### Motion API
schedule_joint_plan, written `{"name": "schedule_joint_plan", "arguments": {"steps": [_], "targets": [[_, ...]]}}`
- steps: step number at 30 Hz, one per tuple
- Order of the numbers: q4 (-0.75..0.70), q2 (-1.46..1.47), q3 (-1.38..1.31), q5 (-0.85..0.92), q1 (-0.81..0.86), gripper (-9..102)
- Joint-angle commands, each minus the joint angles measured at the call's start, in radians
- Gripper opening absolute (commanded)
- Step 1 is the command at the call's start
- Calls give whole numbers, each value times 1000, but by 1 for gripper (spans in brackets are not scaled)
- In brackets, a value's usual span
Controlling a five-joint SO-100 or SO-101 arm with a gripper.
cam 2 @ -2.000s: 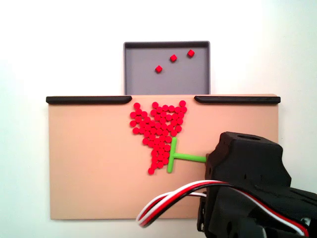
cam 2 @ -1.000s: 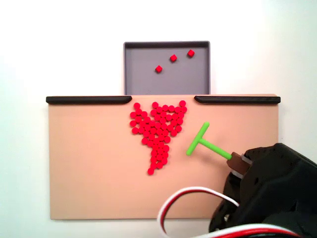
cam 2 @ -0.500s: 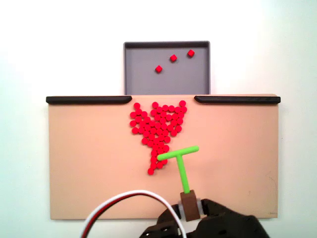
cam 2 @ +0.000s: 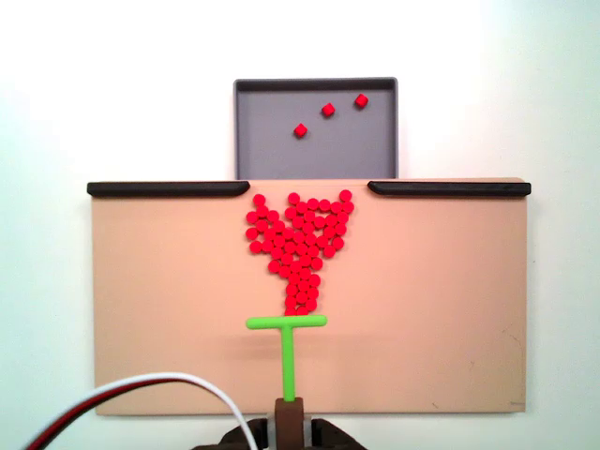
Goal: Gather the right side granules
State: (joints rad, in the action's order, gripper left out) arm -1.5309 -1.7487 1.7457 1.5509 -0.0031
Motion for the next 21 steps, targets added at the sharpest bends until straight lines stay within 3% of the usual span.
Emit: {"name": "schedule_joint_plan", "arguments": {"steps": [1, 21], "targets": [[3, -32, -5, -2, 3, 0], [5, -34, -11, 37, 31, 0]]}}
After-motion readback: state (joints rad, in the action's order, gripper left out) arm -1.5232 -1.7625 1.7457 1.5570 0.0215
